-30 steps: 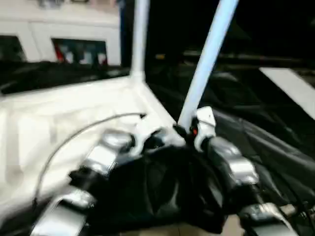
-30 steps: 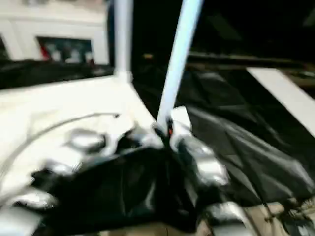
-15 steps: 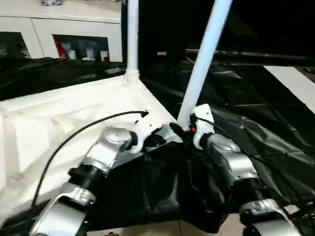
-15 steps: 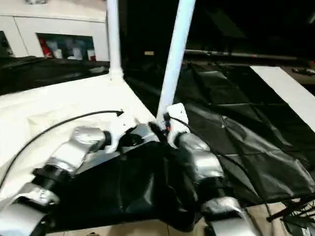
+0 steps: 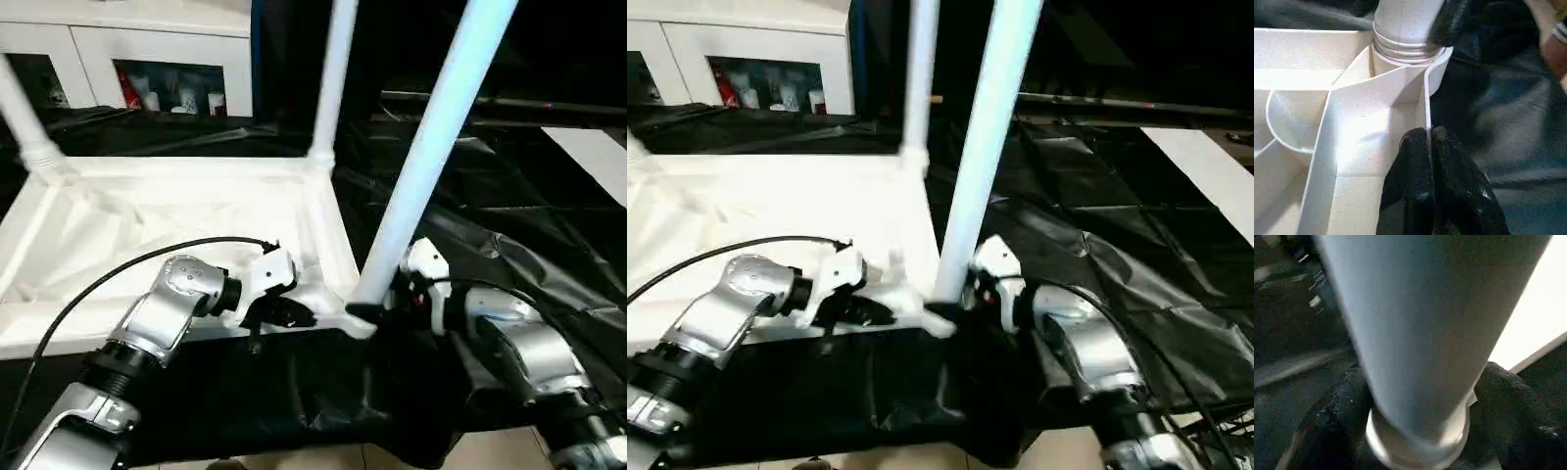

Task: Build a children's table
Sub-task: Rotate leg to tighten

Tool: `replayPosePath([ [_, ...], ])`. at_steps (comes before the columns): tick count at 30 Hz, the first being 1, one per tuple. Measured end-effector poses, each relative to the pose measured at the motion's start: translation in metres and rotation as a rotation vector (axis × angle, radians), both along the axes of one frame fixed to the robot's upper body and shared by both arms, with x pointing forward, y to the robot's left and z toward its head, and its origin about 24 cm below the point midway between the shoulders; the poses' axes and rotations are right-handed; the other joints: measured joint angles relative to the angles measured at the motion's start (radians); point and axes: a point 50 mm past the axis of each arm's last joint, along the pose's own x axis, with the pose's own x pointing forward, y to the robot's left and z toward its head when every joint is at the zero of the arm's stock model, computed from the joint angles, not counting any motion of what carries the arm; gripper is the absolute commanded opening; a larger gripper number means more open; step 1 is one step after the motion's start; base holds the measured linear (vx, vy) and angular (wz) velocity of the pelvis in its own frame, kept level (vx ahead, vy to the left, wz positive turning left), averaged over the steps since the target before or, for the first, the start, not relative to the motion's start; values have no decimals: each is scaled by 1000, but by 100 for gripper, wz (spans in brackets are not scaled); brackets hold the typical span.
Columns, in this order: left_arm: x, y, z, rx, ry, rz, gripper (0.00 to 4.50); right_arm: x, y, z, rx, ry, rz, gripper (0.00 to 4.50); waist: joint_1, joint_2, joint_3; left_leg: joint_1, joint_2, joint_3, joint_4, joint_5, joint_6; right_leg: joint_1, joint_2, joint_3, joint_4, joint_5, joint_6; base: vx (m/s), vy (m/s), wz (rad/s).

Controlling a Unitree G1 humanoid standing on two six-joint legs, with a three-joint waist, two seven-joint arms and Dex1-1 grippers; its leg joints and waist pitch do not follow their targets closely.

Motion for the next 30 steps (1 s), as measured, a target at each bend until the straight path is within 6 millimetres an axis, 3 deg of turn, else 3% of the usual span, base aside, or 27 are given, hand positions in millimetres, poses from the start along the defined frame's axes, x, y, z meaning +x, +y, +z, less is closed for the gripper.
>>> replayPosePath([
  [2,-1,-1,0,0,3,-7,0,-1,0,0,4,8,19,331,0,0,0,0,0,0,0,0,0,0,0,0,0,1,0,0,0,0],
  [3,-1,-1,0,0,4,-9,0,-1,0,0,5,9,22,304,0,0,0,0,0,0,0,0,0,0,0,0,0,1,0,0,0,0],
  [8,-1,-1,0,-1,6,-12,0,-2,1,0,6,11,32,261,0,0,0,0,0,1,0,0,0,0,0,0,1,1,0,0,0,0],
  [17,0,1,0,5,1,3,0,1,5,2,20,-10,26,215,-5,-2,0,1,0,1,0,0,0,0,0,0,2,1,0,0,0,0],
  [22,14,-2,-2,15,-57,151,0,21,14,-5,42,-46,-187,206,-13,-1,0,4,0,1,0,3,-4,0,0,1,3,6,-1,0,0,0],
  [25,26,-18,-5,18,-96,265,0,35,21,-10,59,-48,-397,204,-17,-1,1,5,0,1,0,4,-6,0,-1,2,2,9,0,0,0,0],
  [30,36,-39,-9,16,-101,387,0,51,32,-12,64,-40,-601,204,-21,4,-2,7,0,1,-1,4,-6,1,-1,3,3,10,0,0,0,0],
])
